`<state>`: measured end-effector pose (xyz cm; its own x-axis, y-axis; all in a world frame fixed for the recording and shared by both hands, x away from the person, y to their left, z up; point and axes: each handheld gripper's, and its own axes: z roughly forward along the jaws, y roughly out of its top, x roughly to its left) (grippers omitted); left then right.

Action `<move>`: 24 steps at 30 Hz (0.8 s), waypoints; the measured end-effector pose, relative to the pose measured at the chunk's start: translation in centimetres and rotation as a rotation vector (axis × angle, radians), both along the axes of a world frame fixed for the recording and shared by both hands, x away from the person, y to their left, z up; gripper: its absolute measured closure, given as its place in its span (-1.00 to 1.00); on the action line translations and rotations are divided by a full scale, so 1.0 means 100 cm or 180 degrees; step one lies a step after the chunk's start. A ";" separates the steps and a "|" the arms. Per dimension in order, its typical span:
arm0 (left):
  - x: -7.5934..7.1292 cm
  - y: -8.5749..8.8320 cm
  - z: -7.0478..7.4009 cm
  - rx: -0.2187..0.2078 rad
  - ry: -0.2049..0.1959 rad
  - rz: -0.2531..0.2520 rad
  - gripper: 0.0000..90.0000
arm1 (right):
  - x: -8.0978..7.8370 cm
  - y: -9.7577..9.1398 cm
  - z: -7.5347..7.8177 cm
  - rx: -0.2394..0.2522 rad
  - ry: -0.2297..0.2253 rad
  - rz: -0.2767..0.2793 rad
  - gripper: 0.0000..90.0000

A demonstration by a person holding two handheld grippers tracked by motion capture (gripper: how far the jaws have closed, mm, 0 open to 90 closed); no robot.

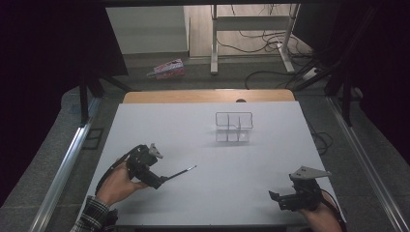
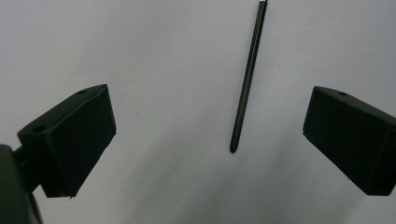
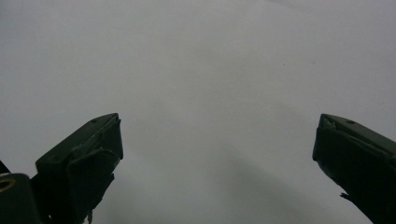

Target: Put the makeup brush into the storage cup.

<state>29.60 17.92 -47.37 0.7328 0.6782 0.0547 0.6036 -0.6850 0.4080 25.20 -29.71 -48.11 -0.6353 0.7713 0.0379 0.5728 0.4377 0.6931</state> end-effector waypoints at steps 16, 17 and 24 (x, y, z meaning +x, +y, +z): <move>0.015 -0.026 -0.001 0.0226 0.0162 -0.0229 -0.80 | 0.000 0.000 0.000 0.0003 0.0032 0.0010 -0.96; 0.016 -0.024 -0.001 0.0253 0.0180 -0.0252 -0.78 | 0.000 0.000 0.000 0.0002 0.0033 0.0010 -0.96; 0.015 -0.017 -0.011 0.0188 0.0230 -0.0222 -0.61 | 0.001 0.000 -0.001 0.0004 0.0048 0.0020 -0.95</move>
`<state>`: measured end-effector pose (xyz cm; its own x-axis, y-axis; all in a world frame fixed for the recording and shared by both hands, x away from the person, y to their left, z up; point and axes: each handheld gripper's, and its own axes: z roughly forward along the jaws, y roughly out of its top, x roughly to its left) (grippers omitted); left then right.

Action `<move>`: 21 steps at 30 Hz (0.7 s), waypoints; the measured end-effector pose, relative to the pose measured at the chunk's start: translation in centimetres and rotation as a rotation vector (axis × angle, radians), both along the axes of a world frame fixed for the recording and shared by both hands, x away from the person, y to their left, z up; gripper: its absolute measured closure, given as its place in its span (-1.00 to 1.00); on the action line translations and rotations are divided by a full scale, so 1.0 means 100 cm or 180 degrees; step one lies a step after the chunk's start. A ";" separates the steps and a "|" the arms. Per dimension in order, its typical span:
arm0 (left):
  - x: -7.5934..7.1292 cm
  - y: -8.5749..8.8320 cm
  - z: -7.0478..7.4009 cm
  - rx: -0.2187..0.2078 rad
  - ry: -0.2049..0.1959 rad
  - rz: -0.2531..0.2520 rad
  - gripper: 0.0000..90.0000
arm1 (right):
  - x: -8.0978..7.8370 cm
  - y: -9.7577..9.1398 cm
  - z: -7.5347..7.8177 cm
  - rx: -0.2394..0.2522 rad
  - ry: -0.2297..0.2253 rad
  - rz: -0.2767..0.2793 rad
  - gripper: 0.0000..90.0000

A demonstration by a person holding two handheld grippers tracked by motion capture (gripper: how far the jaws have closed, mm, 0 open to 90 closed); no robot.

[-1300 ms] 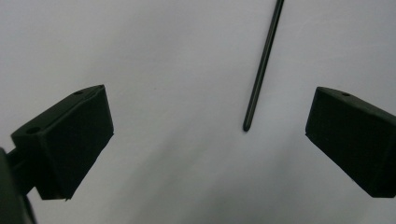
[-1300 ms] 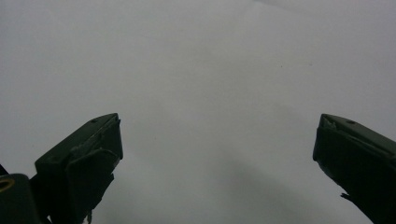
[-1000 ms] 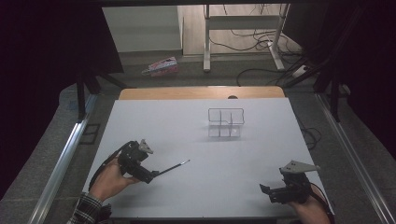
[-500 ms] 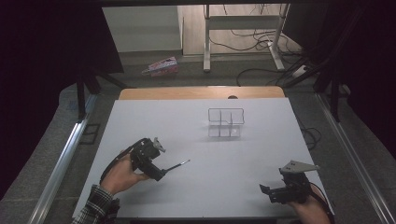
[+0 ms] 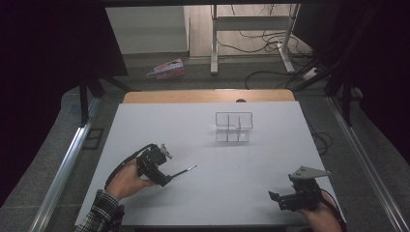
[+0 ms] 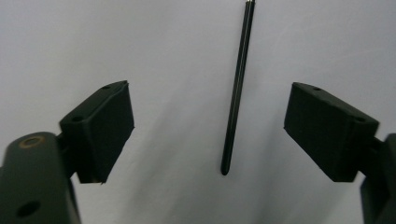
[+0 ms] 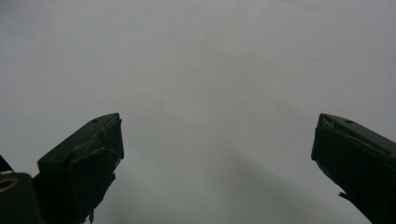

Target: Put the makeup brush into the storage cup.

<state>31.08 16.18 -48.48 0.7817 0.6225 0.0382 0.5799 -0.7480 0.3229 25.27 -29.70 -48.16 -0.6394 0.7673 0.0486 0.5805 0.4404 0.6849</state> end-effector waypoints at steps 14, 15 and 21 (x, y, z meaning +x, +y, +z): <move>0.001 0.003 -0.020 -0.0078 0.0141 0.0019 -0.28 | 0.000 0.000 0.000 -0.0007 0.0008 0.0007 -0.94; 0.001 0.003 -0.021 -0.0067 0.0152 0.0015 -0.24 | 0.000 0.000 0.000 -0.0008 0.0009 0.0008 -0.94; 0.003 0.002 -0.025 0.0021 0.0249 -0.0066 0.02 | 0.000 0.000 0.000 -0.0014 0.0012 0.0017 -0.93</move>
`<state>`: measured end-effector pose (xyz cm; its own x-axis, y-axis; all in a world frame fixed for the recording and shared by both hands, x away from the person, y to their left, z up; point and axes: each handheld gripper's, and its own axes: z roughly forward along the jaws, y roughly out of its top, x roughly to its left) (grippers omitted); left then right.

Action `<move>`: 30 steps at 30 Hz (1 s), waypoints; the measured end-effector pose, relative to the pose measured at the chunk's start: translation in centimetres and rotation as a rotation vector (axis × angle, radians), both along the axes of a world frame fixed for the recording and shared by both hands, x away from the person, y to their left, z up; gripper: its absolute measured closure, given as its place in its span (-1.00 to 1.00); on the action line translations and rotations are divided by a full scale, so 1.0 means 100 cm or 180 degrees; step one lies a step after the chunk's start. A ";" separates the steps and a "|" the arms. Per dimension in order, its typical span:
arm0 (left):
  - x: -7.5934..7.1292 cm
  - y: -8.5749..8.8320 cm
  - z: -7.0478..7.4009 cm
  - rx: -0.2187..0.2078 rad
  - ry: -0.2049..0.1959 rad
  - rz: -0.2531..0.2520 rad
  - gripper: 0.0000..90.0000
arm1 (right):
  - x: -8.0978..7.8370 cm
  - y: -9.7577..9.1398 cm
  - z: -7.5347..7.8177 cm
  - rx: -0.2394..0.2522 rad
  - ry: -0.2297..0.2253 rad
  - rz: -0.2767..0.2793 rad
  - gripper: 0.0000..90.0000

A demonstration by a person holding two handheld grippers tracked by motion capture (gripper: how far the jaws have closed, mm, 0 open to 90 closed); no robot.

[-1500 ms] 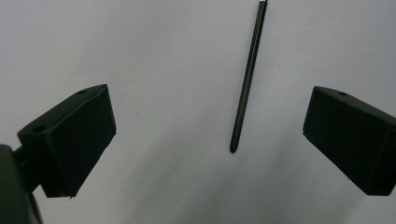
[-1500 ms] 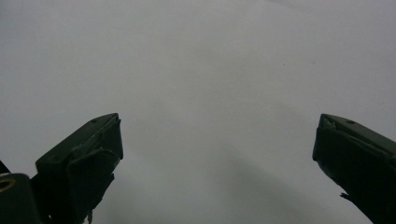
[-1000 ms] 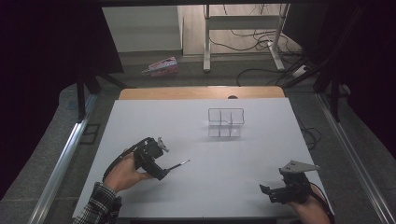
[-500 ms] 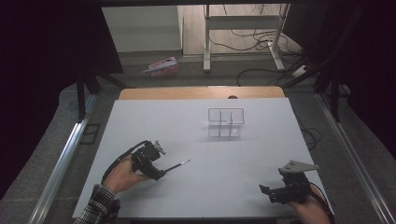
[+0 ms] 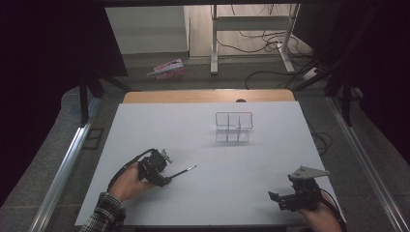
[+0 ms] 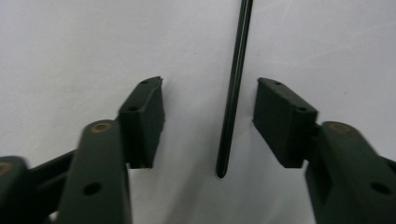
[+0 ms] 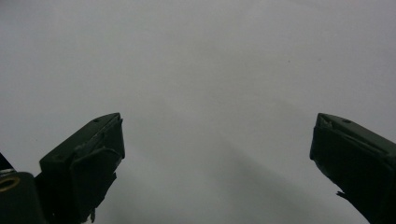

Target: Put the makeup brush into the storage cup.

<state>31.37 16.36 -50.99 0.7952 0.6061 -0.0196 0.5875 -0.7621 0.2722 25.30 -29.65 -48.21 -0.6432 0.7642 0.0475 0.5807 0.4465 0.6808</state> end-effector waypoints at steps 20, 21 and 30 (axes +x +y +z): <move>-0.005 -0.003 0.001 -0.0046 0.0102 0.0099 0.91 | 0.000 0.001 0.000 -0.0012 0.0016 0.0018 -0.92; -0.006 -0.002 0.002 -0.0060 0.0086 0.0102 0.91 | 0.000 0.001 0.000 -0.0009 0.0021 0.0015 -0.92; -0.014 0.005 0.011 -0.0418 -0.0061 0.0184 0.91 | 0.000 0.000 0.000 0.0003 0.0013 0.0012 -0.92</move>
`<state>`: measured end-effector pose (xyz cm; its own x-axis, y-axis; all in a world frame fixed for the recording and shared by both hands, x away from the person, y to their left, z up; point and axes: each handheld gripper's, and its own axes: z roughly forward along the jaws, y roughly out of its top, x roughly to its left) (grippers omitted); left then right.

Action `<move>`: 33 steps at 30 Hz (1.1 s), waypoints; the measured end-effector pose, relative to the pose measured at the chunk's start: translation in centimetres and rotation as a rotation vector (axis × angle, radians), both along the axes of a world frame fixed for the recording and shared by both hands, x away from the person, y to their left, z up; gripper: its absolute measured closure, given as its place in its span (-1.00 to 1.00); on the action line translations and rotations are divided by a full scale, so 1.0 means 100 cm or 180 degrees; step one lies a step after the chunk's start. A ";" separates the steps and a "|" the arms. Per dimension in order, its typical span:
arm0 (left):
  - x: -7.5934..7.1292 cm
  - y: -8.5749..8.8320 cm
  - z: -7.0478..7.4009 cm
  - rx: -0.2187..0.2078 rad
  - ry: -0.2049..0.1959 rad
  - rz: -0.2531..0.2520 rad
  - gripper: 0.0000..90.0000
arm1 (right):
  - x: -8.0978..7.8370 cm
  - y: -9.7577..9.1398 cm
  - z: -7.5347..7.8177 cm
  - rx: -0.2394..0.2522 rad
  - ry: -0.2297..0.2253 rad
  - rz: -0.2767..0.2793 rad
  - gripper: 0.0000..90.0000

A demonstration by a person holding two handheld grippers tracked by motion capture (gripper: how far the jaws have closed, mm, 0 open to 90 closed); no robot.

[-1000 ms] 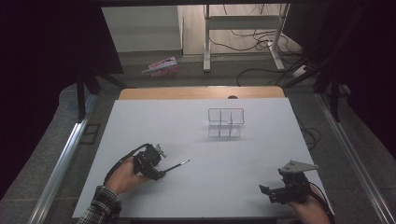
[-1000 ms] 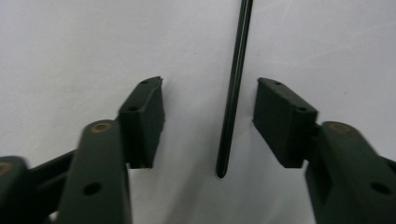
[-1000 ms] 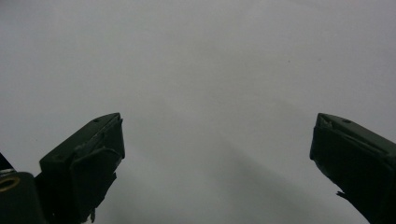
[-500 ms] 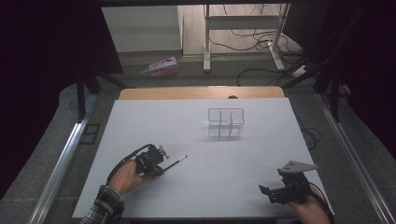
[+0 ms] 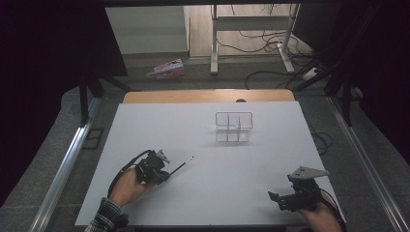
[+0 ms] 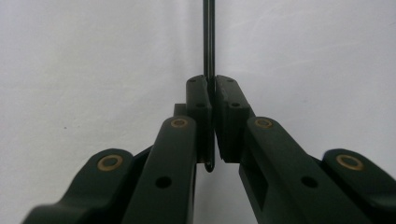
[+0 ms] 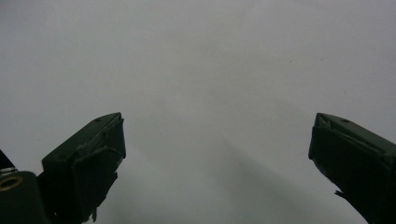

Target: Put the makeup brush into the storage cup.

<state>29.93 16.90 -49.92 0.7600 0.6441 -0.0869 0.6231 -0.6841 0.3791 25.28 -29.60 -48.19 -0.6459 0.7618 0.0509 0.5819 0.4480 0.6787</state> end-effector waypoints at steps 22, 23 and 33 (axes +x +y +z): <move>-0.030 0.005 0.011 -0.0636 -0.0323 0.0045 0.91 | -0.002 -0.001 0.002 0.0088 -0.0067 0.0075 -0.96; -0.031 0.005 0.012 -0.0647 -0.0346 0.0047 0.91 | -0.002 -0.001 0.002 0.0083 -0.0068 0.0078 -0.97; -0.047 0.005 0.016 -0.0876 -0.0455 0.0048 0.90 | -0.002 -0.001 0.002 0.0116 -0.0123 0.0115 -0.99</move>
<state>25.27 17.39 -48.27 0.7676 0.6225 -0.1523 0.5593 -0.5347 0.6334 25.07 -29.71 -47.95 -0.6749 0.7361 0.0528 0.5389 0.4427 0.7167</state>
